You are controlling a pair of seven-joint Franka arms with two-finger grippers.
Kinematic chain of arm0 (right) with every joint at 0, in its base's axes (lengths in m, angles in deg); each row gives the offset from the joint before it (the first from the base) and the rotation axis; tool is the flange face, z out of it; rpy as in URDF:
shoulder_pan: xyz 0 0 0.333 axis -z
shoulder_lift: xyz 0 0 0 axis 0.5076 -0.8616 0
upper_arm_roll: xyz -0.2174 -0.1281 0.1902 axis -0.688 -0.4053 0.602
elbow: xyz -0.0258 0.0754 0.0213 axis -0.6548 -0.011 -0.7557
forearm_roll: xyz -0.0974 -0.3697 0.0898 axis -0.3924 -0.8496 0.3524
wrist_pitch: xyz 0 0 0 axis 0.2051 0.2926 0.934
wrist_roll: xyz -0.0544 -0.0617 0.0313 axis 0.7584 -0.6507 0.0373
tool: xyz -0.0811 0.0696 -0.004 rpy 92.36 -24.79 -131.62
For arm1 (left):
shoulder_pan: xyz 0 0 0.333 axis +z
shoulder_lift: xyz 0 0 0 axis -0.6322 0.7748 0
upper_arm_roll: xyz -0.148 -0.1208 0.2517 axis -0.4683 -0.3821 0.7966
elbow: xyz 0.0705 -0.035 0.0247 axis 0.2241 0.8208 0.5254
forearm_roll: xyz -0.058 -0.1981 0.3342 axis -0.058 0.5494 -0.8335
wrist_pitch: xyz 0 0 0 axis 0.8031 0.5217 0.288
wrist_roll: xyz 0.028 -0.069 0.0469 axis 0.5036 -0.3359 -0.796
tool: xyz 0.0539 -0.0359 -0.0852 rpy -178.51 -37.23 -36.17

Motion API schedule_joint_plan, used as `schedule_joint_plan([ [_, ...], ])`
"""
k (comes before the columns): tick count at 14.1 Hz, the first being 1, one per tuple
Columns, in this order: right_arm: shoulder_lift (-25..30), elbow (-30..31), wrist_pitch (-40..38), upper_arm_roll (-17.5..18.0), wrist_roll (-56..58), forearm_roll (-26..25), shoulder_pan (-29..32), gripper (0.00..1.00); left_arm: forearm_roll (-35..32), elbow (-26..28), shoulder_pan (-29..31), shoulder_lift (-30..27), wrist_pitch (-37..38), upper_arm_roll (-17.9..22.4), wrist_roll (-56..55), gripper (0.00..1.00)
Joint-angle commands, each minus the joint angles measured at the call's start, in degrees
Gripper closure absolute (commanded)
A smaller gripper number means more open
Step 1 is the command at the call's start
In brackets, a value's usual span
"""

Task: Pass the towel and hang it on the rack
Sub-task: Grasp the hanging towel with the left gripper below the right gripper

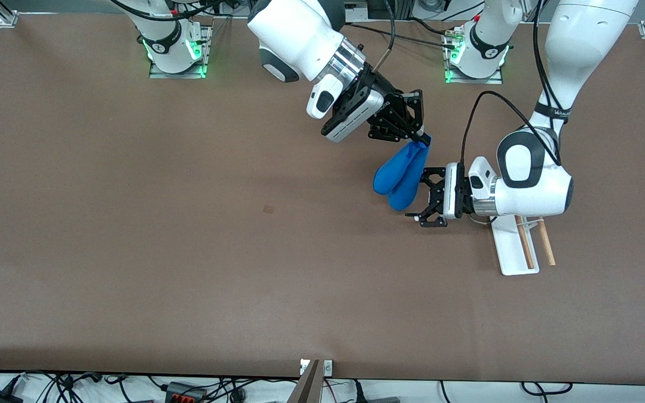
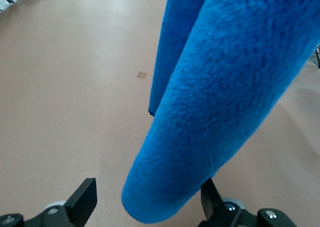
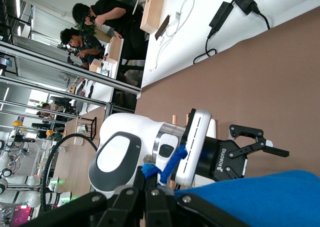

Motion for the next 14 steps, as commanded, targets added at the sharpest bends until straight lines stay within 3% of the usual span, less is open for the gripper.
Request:
schedule_joint_plan([
  [1, -0.4, -0.7, 0.9, -0.3, -0.6, -1.0, -0.6, 1.0, 1.8, 1.1, 0.1, -0.7, -0.9, -0.4, 2.3, 0.37],
  [2, -0.4, -0.7, 0.9, -0.3, -0.6, -1.0, -0.6, 1.0, 1.9, 1.1, 0.1, -0.7, -0.9, -0.4, 3.1, 0.55],
  [5, -0.4, -0.5, 0.9, -0.3, -0.6, -1.1, -0.6, 1.0, 3.6, 1.8, 0.1, -0.5, -0.9, -0.4, 3.6, 0.91],
  [13, -0.5, -0.3, 0.9, -0.3, -0.6, -1.1, -0.6, 1.0, 2.9, 1.7, 1.1, -1.3, -0.9, 0.7, 0.3, 0.99],
  [14, -0.5, -0.3, 0.8, -0.2, -0.9, -0.3, -0.8, 0.38, 2.4, 2.6, 1.8, -3.0, -0.8, 0.9, -1.3, 0.99],
])
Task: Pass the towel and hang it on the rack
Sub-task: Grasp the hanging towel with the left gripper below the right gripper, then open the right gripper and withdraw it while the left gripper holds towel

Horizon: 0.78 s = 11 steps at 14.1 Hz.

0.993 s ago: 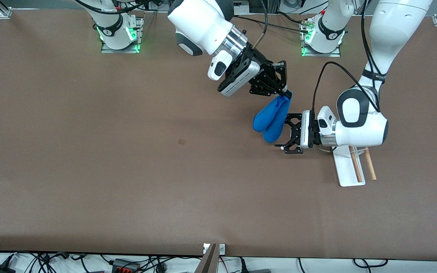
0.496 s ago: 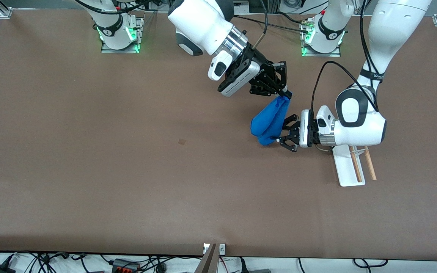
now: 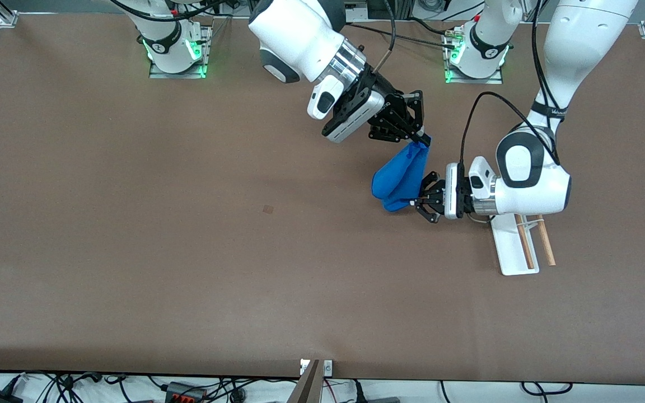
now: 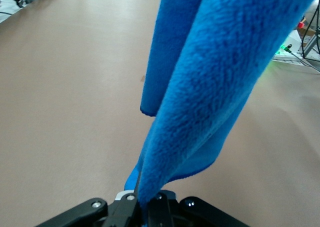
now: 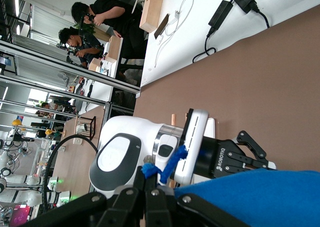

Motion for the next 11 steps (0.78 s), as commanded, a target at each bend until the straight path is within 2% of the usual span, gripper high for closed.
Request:
schedule_joint_plan([
  [1, -0.3, -0.4, 0.7, -0.2, -0.8, -0.2, -0.8, 0.0, -0.1, 2.1, 2.0, -3.6, 0.0, 0.6, -4.2, 0.99],
  [5, -0.2, -0.4, -0.5, -0.4, -0.7, -0.5, 0.2, 0.0, -12.1, 1.1, 3.5, -6.9, 1.1, 0.6, -21.4, 0.99],
  [7, 0.6, -0.9, -7.5, -1.2, 0.3, -1.8, 2.6, 0.0, -22.2, -2.0, 3.9, -8.1, 5.5, 1.1, -31.1, 0.99],
  [9, 1.1, -1.2, -15.5, -1.1, 0.8, -6.7, 4.7, 0.0, -37.2, -5.6, 4.7, -9.5, 9.2, 1.3, -41.9, 0.99],
  [11, 1.8, -1.1, -24.6, -1.2, 0.9, -8.6, 5.7, 0.0, -41.9, -10.2, 7.0, -9.2, 15.7, 1.4, -47.4, 0.99],
])
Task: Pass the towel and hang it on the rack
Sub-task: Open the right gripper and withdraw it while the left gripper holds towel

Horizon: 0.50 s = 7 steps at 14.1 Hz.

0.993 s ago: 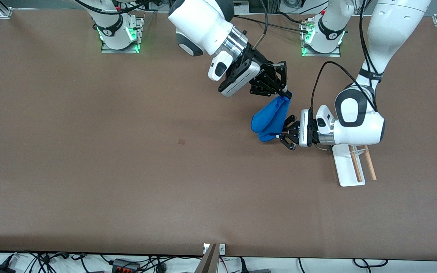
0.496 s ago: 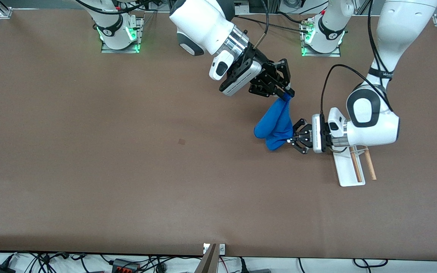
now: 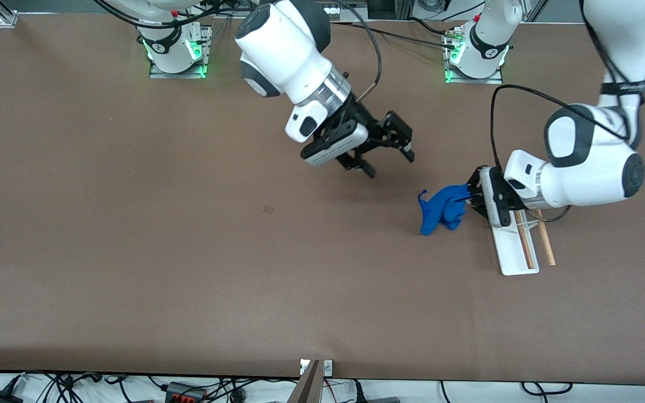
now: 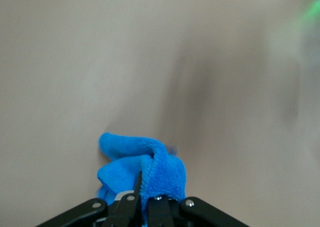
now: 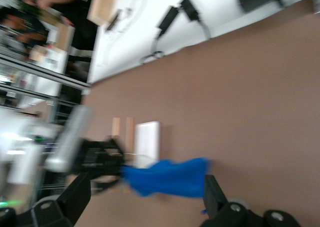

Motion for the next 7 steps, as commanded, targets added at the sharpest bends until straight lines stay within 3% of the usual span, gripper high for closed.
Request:
schedule_joint_plan([
  [1, 1.5, 0.1, -12.8, 0.4, 1.3, -2.3, 2.0, 0.0, -5.8, -5.3, 4.0, 0.3, 7.0, 0.3, -6.6, 0.99],
  [5, 1.6, 0.1, -32.0, 0.3, 10.8, -2.8, 7.3, 0.0, -12.8, -5.9, 7.7, 0.7, 6.9, 0.5, -16.5, 0.99],
  [7, 1.7, 0.1, -37.6, 0.3, 14.5, -2.9, 11.3, 0.0, -12.9, -6.0, 10.1, 2.3, 6.9, 0.5, -22.3, 0.99],
])
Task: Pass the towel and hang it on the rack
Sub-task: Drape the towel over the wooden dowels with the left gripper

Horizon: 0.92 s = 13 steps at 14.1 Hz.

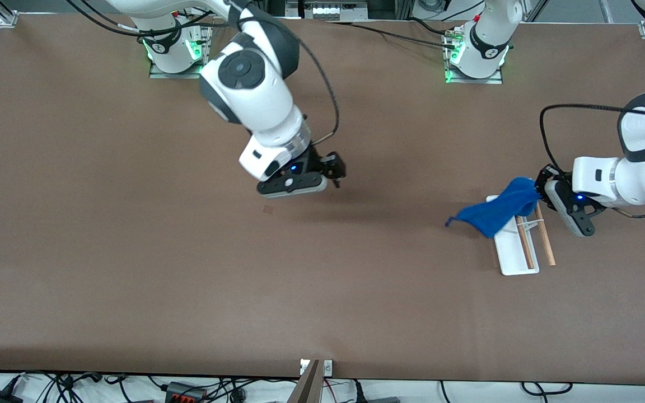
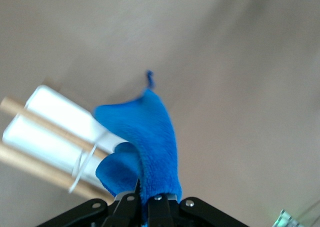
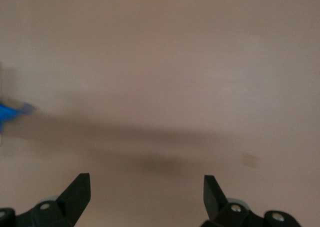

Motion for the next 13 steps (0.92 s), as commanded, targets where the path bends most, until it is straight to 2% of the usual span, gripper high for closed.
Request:
schedule_joint_plan([
  [1, 0.8, 0.3, -7.2, 0.6, 4.7, -0.9, 6.4, 0.0, -1.4, -1.8, 2.6, 3.5, 0.8, -0.5, -5.4, 0.99],
  [2, 0.8, 0.3, -9.7, 0.6, 7.1, -0.9, 9.4, 0.0, -1.4, -3.9, 3.6, 5.4, 0.9, -0.5, -5.6, 0.99],
  [4, 1.4, 0.2, -14.0, 0.6, 11.5, -4.4, 14.4, 0.0, -2.0, -8.2, 6.8, 9.0, 2.1, -0.5, -5.1, 0.99],
  [7, 2.1, 0.2, -14.8, 0.8, 14.5, -5.5, 20.1, 0.0, -1.9, -8.6, 9.1, 10.6, 2.2, -0.3, -1.0, 0.99],
  [8, 4.8, 0.2, -15.4, -0.1, 14.6, -5.6, 20.1, 0.0, -2.8, -8.7, 10.0, 11.5, 2.1, -0.3, 0.4, 0.99],
  [11, 7.9, 0.5, -18.8, -11.4, 20.8, -3.8, 15.0, 0.0, -3.9, -12.4, 11.4, 15.6, 2.0, -0.4, 3.7, 0.99],
  [13, 10.7, 0.5, -19.2, -17.3, 30.5, 2.0, 14.5, 0.0, -3.8, -13.5, 12.7, 18.0, 1.9, -0.4, 5.2, 1.0],
])
